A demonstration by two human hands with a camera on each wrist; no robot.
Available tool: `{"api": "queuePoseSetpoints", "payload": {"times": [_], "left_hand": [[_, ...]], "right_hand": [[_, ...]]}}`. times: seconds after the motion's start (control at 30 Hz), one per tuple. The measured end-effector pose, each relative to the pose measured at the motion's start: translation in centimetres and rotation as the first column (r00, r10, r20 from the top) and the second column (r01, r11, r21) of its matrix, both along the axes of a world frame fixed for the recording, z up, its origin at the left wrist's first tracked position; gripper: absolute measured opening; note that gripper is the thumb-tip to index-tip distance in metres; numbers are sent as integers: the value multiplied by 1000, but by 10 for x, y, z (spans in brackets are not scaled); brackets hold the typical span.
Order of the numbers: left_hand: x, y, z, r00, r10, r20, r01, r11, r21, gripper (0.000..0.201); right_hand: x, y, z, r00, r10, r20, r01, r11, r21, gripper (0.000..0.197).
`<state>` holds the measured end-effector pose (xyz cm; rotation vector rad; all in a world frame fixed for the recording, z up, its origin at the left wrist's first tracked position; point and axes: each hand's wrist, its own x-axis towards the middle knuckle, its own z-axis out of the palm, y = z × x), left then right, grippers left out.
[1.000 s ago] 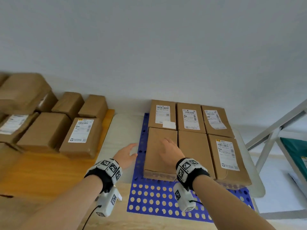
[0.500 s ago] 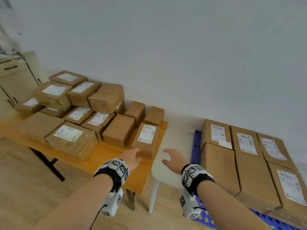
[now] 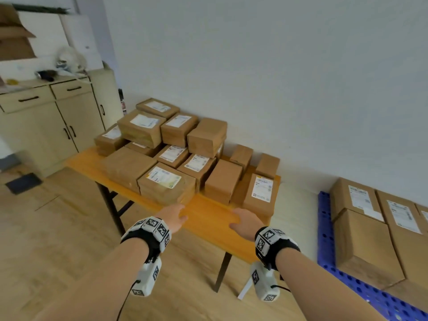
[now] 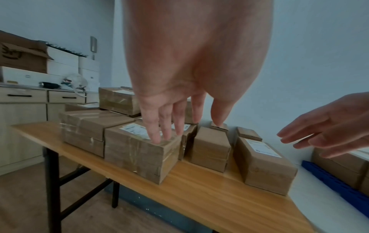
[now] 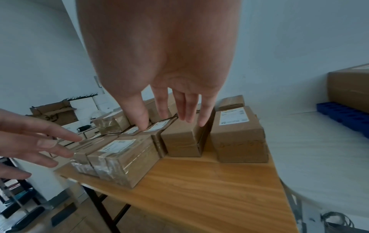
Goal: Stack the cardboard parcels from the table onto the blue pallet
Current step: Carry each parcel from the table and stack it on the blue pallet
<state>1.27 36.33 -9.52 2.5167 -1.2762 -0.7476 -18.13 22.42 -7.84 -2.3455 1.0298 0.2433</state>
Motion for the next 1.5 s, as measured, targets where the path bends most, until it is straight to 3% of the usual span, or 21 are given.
{"api": "queuePoseSetpoints", "payload": {"times": [0.37, 0.57, 0.77, 0.93, 1.17, 1.33, 1.5], "left_hand": [[77, 33, -25, 997, 72, -2, -72, 997, 5, 51], [131, 29, -45, 993, 113, -46, -108, 990, 88, 53], [180, 11, -51, 986, 151, -64, -140, 978, 157, 52], [207, 0, -56, 989, 134, -63, -125, 983, 134, 52], [235, -7, -74, 975, 143, -170, -128, 987, 97, 57], [256, -6, -89, 956, 98, -278, -95, 995, 25, 70], [278, -9, -93, 953, 11, -304, 0, 999, 35, 74]], "right_hand": [[100, 16, -10, 992, 121, -31, -121, 993, -1, 56], [163, -3, -23, 995, 97, 26, -98, 993, 70, 55], [208, -28, -38, 997, 5, 78, -17, 987, 162, 61], [225, -43, -50, 996, -74, 58, 60, 977, 206, 60], [234, -31, -74, 974, -217, 68, 188, 937, 294, 67], [243, -21, -84, 928, -368, 64, 326, 881, 342, 75], [253, -1, -89, 837, -521, 166, 414, 802, 430, 95]]}}
